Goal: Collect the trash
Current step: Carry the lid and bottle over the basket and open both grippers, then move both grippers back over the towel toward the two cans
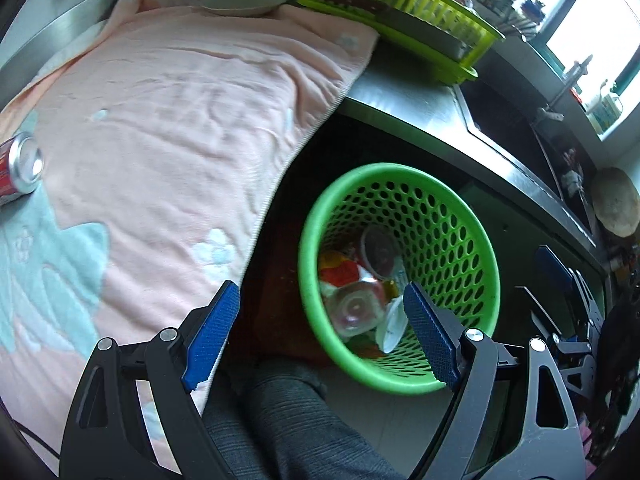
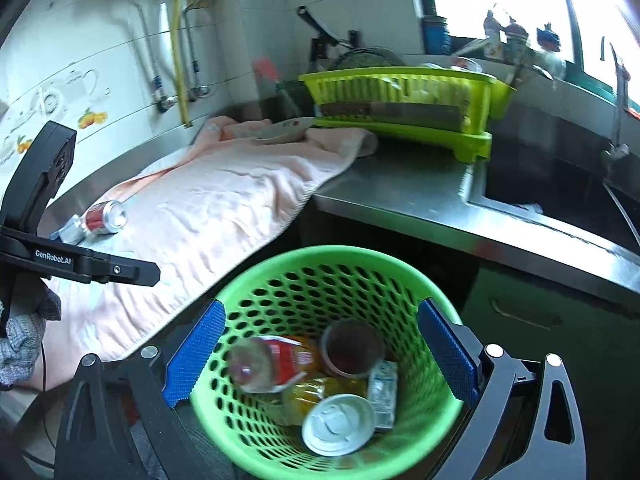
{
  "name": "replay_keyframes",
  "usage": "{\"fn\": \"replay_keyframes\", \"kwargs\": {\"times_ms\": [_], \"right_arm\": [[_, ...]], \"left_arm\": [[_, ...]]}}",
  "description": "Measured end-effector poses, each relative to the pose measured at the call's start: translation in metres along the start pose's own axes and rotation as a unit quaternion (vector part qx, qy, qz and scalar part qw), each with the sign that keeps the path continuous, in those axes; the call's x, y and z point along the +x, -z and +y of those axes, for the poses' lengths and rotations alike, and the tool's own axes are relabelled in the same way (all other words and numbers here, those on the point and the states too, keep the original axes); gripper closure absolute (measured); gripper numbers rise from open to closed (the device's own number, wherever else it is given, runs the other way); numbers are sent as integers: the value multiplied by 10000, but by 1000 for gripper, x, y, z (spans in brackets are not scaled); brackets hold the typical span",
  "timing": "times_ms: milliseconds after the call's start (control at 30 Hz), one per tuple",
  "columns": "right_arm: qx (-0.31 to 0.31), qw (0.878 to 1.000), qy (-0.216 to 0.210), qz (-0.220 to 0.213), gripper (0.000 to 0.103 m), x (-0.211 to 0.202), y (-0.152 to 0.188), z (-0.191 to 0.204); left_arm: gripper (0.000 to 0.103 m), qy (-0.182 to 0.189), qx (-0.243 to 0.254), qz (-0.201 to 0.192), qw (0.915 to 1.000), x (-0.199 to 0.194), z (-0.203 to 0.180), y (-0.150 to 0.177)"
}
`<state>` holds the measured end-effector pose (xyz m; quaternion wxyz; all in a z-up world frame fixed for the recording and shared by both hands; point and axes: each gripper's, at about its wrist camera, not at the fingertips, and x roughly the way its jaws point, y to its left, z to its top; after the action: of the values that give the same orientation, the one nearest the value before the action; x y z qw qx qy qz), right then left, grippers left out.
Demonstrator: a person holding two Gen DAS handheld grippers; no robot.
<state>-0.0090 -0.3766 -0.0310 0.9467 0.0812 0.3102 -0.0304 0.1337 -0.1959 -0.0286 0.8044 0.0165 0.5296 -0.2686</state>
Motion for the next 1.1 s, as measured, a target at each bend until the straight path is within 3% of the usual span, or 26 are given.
{"fn": "replay_keyframes", "kwargs": {"times_ms": [333, 667, 900, 1100], "right_arm": [[-610, 9964, -582, 86, 9, 29, -24, 62], [-998, 9874, -1208, 207, 9, 64, -48, 121], [-1484, 9748, -1631, 337, 9, 94, -67, 171], [-2118, 9567, -1969, 336, 9, 118, -84, 228]], "left_arm": [[20, -447, -428, -363, 9974, -47, 63, 10], [20, -943, -980, -591, 9890, -83, 139, 17], [20, -1363, -1320, -698, 9794, -107, 194, 22], [20, -1765, -1558, -768, 9689, -128, 243, 23]]}}
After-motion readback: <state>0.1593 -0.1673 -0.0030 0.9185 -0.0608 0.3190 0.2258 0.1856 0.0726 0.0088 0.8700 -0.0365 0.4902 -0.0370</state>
